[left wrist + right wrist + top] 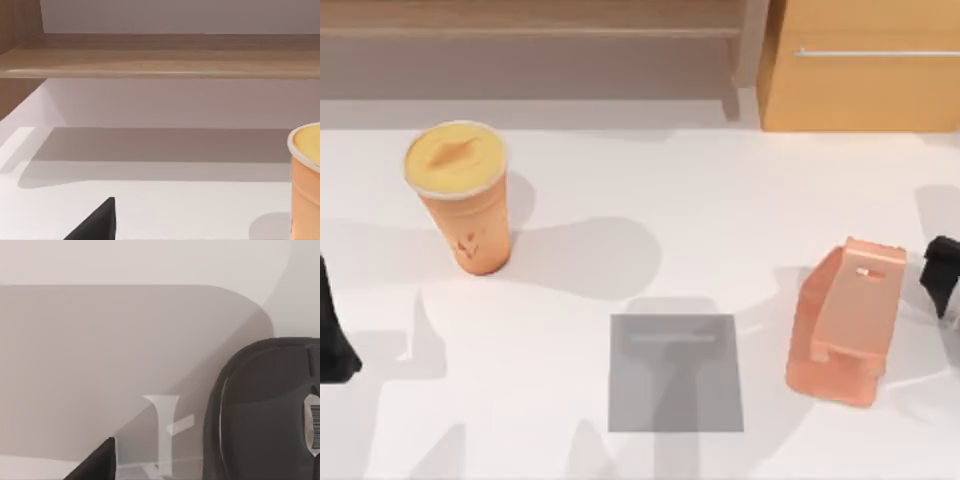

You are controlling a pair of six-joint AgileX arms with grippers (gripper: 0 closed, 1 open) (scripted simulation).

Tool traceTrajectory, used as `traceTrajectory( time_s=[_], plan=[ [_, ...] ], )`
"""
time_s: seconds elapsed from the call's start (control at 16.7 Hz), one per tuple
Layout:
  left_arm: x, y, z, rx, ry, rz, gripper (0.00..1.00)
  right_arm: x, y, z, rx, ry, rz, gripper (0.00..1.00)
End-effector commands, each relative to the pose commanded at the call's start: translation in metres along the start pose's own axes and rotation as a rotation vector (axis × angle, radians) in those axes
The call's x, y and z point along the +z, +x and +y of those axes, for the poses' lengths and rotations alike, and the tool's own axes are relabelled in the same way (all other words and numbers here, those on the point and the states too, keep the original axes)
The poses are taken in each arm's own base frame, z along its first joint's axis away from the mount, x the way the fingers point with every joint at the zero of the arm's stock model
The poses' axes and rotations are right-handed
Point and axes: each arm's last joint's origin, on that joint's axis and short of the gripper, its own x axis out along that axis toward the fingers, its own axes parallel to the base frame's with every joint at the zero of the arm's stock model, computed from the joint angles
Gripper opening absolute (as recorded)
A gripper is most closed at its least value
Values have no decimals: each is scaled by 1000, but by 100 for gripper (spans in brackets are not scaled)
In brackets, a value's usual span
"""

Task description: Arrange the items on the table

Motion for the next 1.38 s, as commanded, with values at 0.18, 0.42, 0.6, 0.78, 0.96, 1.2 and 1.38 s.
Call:
traceTrajectory(
  time_s=[0.18, 0.42, 0.6, 0.78, 0.96, 1.2, 1.38],
  plan=[
    [0, 0, 0, 0, 0, 0, 100, 0, 0, 0, 0, 0, 0, 77],
    [0, 0, 0, 0, 0, 0, 100, 0, 0, 0, 0, 0, 0, 47],
    [0, 0, 0, 0, 0, 0, 100, 0, 0, 0, 0, 0, 0, 25],
    [0, 0, 0, 0, 0, 0, 100, 0, 0, 0, 0, 0, 0, 2],
    [0, 0, 0, 0, 0, 0, 100, 0, 0, 0, 0, 0, 0, 0],
    [0, 0, 0, 0, 0, 0, 100, 0, 0, 0, 0, 0, 0, 0],
    [0, 0, 0, 0, 0, 0, 100, 0, -3, 0, 3, 0, -6, 0]
  ],
)
